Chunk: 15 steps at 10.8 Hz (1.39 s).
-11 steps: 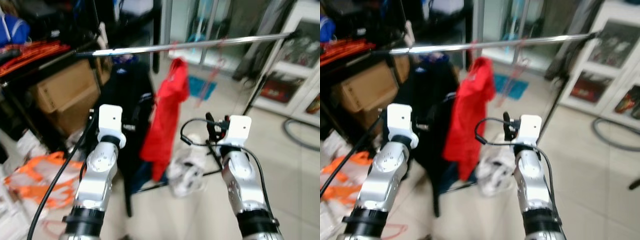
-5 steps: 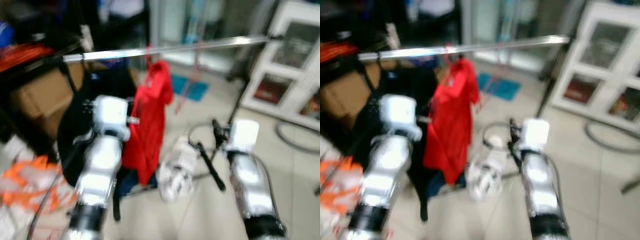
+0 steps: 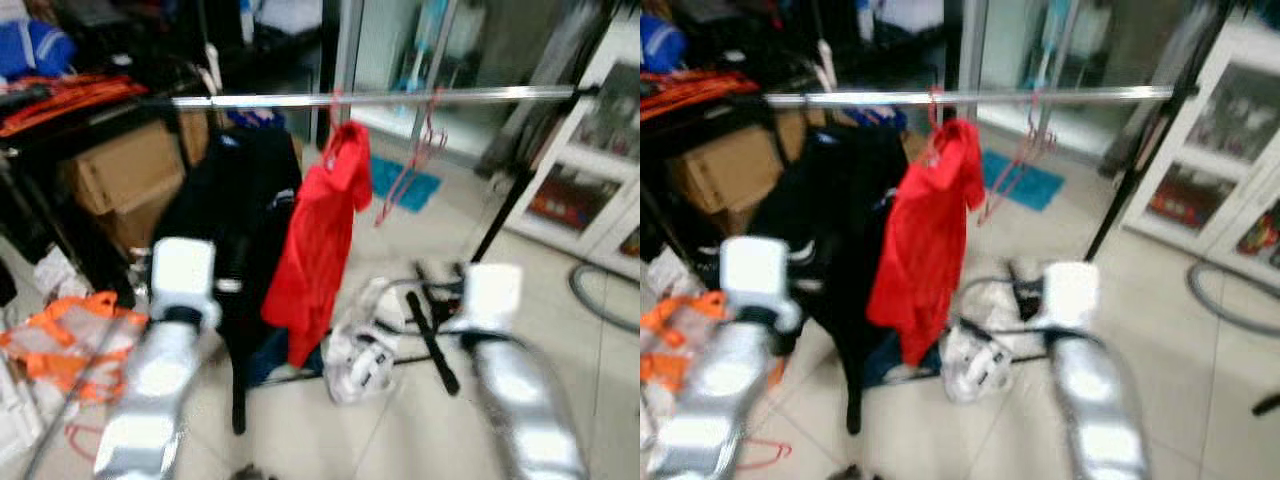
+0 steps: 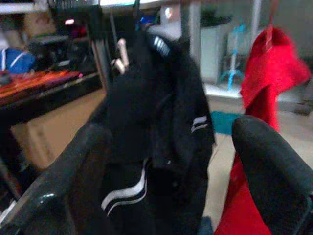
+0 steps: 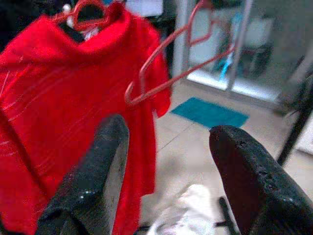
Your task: Hang hanger
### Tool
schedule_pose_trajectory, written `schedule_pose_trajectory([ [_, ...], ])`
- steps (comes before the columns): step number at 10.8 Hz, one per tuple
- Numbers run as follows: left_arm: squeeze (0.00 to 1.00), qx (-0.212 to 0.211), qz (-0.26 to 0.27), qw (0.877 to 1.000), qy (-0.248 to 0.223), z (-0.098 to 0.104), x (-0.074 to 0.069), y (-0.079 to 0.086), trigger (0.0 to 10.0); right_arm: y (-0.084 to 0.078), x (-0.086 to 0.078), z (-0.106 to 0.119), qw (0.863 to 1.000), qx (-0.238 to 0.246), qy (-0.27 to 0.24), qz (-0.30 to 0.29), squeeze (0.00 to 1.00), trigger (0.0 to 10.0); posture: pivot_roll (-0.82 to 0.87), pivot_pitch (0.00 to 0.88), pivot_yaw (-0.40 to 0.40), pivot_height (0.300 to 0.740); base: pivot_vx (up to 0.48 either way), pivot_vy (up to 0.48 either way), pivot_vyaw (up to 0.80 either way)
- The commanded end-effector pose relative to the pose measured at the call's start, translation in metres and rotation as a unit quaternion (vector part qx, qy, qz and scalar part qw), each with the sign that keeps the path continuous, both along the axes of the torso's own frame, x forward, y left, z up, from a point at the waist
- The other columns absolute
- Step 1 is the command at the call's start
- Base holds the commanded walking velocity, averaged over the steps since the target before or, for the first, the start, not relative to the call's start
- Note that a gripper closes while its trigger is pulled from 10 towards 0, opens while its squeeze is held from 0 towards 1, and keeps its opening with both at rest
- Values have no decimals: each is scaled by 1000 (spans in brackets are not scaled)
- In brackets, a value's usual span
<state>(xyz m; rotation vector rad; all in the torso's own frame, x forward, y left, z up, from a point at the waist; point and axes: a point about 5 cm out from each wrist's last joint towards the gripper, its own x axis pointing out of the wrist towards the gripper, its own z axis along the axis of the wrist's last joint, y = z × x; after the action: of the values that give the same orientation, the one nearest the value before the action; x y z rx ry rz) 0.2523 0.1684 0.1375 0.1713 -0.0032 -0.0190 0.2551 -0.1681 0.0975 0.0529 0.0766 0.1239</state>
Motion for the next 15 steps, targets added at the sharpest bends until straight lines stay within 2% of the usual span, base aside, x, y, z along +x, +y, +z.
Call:
schedule_pose_trajectory([
  [1,0,-5,-15,1000,3,2,-1,-5,10000,-2,-1,4,1000,-2,-1,-1,0,10000,56,0,-31,740,0,0,0],
  [2,0,3,-26,1000,-8,1,0,-1,10000,-7,-3,12,1000,-19,-16,-6,0,10000,53,0,-44,740,0,0,0],
  [3,0,-4,-36,999,-19,4,4,-5,10000,-10,2,13,999,-29,-21,-31,0,10000,52,0,-47,740,0,0,0],
  [4,0,-22,-47,998,-32,12,13,-12,10000,-5,16,16,998,-31,-34,-51,0,10000,50,0,-42,740,454,0,0],
  [6,0,-26,-73,996,-37,18,22,-18,10000,1,25,15,998,-24,-34,-52,0,10000,52,0,-38,740,458,0,0],
  [8,0,-19,-110,993,-43,25,30,-26,10000,5,29,11,998,-22,-35,-53,0,10000,53,0,-25,740,461,0,0],
  [10,0,-10,-126,991,-48,29,32,-29,10000,6,30,9,997,-22,-38,-57,0,10000,46,0,-19,740,465,0,0],
  [12,0,-9,-148,988,-49,33,36,-34,10000,6,31,9,997,-15,-39,-65,0,10000,46,0,-16,740,465,0,-800],
  [14,0,-4,-117,991,-60,40,42,-31,10000,7,31,8,997,-26,-44,-63,0,10000,42,0,-10,740,232,0,0],
  [15,0,-27,-132,985,-104,67,40,-41,10000,6,31,10,996,-23,-49,-66,0,10000,40,0,-13,740,0,0,0],
])
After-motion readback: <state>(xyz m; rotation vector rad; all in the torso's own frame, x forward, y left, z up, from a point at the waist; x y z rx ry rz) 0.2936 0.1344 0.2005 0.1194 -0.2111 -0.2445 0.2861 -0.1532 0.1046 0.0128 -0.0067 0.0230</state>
